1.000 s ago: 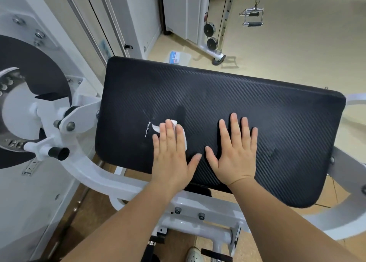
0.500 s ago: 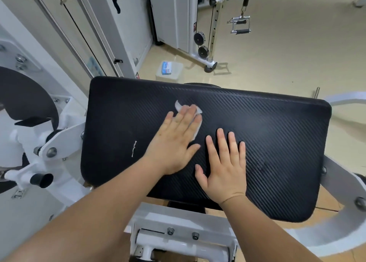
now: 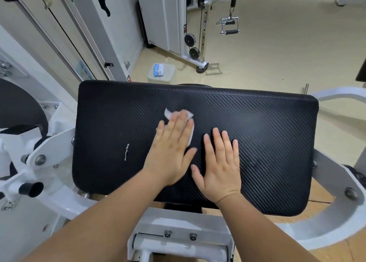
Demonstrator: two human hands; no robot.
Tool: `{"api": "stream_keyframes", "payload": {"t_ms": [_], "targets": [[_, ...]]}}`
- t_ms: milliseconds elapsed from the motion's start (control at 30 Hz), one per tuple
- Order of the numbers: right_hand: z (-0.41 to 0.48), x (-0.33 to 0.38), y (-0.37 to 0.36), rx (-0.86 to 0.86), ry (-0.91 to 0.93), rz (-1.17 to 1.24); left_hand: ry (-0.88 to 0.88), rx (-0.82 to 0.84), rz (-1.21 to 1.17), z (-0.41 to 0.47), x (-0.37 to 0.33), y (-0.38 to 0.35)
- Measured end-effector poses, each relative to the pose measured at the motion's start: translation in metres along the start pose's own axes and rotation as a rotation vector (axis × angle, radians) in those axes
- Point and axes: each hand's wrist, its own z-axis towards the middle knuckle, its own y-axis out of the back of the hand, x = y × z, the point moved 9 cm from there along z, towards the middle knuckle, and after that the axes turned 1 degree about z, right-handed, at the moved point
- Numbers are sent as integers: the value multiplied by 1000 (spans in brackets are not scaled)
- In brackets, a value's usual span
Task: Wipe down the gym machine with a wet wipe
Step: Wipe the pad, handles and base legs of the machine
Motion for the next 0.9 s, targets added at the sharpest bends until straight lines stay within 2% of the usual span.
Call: {"api": "stream_keyframes", "payload": {"t_ms": [100,200,333,400,533,667,900], "targets": [[0,-1,0,-1,-12,14,-31,4,13,-63,14,-21],[0,0,1,8,-23,11,-29,59,74,-79,31,-28],[1,0,2,20,-29,4,251,23,-2,-19,70,4],[1,0,2,23,-29,3,303,30,-37,19,75,21],[0,1,2,19,2,29,138,54,22,47,35,25],[-1,1,4,17,21,85,-86,59,88,-3,-10,-6],[-1,2,11,71,11,125,-141,111,126,-130,-27,-51]]}}
